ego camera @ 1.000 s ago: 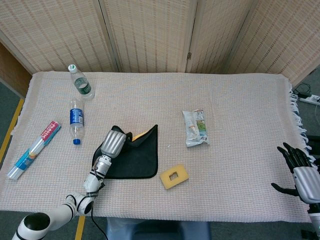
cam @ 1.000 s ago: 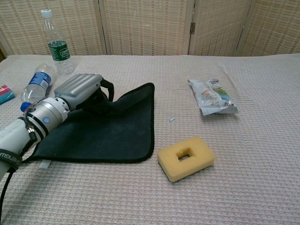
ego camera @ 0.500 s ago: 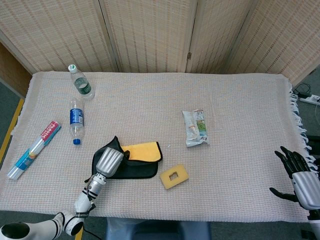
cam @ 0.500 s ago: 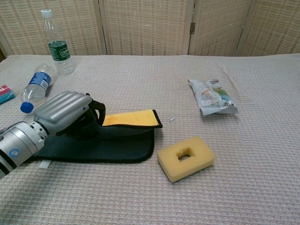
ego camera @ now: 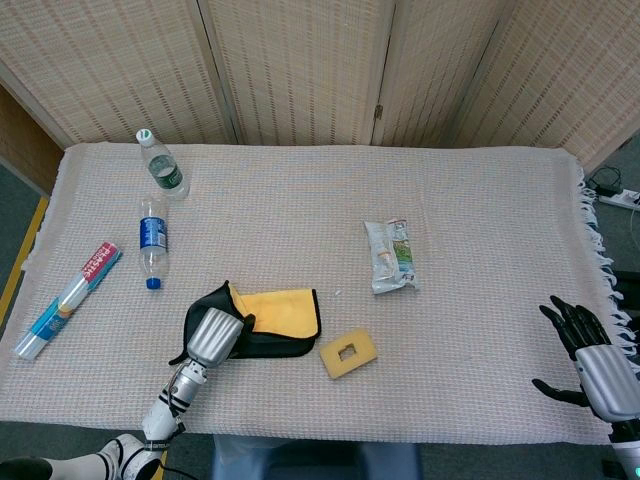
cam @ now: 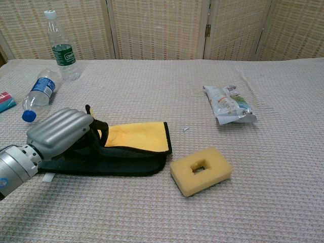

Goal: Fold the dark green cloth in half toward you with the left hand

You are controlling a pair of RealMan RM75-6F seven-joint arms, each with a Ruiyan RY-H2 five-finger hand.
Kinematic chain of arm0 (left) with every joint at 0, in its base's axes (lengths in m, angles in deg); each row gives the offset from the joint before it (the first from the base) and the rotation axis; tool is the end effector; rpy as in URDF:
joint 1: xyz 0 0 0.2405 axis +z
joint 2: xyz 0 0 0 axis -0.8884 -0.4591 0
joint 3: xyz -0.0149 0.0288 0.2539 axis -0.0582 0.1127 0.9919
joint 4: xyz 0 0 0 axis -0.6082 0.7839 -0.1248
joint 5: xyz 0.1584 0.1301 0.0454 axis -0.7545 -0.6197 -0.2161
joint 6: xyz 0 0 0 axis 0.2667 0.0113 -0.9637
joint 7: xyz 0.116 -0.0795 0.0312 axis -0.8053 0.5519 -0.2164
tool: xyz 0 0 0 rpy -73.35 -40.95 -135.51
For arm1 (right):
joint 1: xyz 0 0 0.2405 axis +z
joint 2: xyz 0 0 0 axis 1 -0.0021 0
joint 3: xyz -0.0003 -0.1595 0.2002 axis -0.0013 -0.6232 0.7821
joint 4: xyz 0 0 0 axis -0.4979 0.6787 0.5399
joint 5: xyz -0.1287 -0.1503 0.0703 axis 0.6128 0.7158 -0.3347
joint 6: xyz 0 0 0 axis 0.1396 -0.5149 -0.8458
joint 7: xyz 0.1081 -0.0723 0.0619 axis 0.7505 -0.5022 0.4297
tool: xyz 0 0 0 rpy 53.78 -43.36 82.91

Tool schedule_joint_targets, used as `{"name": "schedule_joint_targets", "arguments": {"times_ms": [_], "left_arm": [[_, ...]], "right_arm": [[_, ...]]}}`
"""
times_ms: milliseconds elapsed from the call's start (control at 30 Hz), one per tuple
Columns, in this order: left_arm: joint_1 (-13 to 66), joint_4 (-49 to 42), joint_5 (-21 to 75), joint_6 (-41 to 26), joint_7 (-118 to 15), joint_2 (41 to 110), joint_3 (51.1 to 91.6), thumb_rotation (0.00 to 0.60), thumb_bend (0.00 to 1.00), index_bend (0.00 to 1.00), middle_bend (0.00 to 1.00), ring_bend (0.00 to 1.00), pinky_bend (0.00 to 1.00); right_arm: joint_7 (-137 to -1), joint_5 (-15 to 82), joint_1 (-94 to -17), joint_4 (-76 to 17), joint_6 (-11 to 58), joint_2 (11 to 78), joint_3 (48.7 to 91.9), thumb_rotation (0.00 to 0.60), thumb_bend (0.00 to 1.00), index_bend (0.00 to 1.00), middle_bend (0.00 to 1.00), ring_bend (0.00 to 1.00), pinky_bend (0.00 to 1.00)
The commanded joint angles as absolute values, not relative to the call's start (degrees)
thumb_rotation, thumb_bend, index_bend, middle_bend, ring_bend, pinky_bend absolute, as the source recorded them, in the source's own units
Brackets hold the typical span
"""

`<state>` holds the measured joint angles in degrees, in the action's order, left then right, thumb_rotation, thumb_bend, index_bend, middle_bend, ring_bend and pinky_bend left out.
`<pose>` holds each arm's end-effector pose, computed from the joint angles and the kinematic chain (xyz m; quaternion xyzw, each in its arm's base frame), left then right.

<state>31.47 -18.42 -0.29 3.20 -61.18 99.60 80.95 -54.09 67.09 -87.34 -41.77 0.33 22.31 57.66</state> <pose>-0.1987 0.2773 -0.0741 -0.7511 -0.2603 -0.4293 0.4286 -0.3241 -0.1484 0.1690 0.6217 -0.4244 0.4163 0.5099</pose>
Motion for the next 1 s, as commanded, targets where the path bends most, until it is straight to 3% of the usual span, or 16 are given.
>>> {"name": "schedule_joint_targets", "arguments": {"times_ms": [33, 133, 267, 367, 633, 1000], "left_arm": [[32.15, -17.99, -0.79, 3.59, -61.17, 99.29, 81.36, 0.600, 0.43, 0.56, 1.00, 1.00, 1.00], [32.77, -16.76, -1.14, 3.59, -61.15, 98.72, 81.82, 0.600, 0.43, 0.51, 1.00, 1.00, 1.00], [33.46, -13.74, -1.56, 3.71, -61.93, 97.43, 82.01, 0.600, 0.40, 0.32, 1.00, 1.00, 1.00], [34.01, -11.26, -1.83, 4.12, -62.75, 96.25, 82.00, 0.600, 0.39, 0.26, 1.00, 1.00, 1.00], [34.69, -5.88, -1.53, 5.50, -66.47, 92.80, 79.73, 0.600, 0.40, 0.30, 1.00, 1.00, 1.00], [30.67, -3.87, 1.46, -0.42, -69.51, 88.52, 74.61, 0.600, 0.40, 0.36, 1.00, 1.00, 1.00]], "right_arm": [[-54.06, 67.26, -87.26, -41.81, 0.32, 22.26, 57.55, 0.600, 0.12, 0.00, 0.00, 0.00, 0.00], [-54.33, 67.19, -87.30, -41.82, 0.12, 22.30, 57.62, 0.600, 0.12, 0.00, 0.00, 0.00, 0.00], [-54.99, 67.42, -87.18, -41.88, 0.28, 22.43, 57.47, 0.600, 0.12, 0.00, 0.00, 0.00, 0.00], [-54.94, 67.44, -87.21, -42.04, 0.09, 22.29, 57.45, 0.600, 0.12, 0.00, 0.00, 0.00, 0.00], [-50.05, 68.03, -87.85, -41.62, -2.30, 20.86, 57.33, 0.600, 0.12, 0.00, 0.00, 0.00, 0.00], [-49.38, 68.00, -87.47, -41.43, -1.71, 20.82, 57.21, 0.600, 0.12, 0.00, 0.00, 0.00, 0.00]]}}
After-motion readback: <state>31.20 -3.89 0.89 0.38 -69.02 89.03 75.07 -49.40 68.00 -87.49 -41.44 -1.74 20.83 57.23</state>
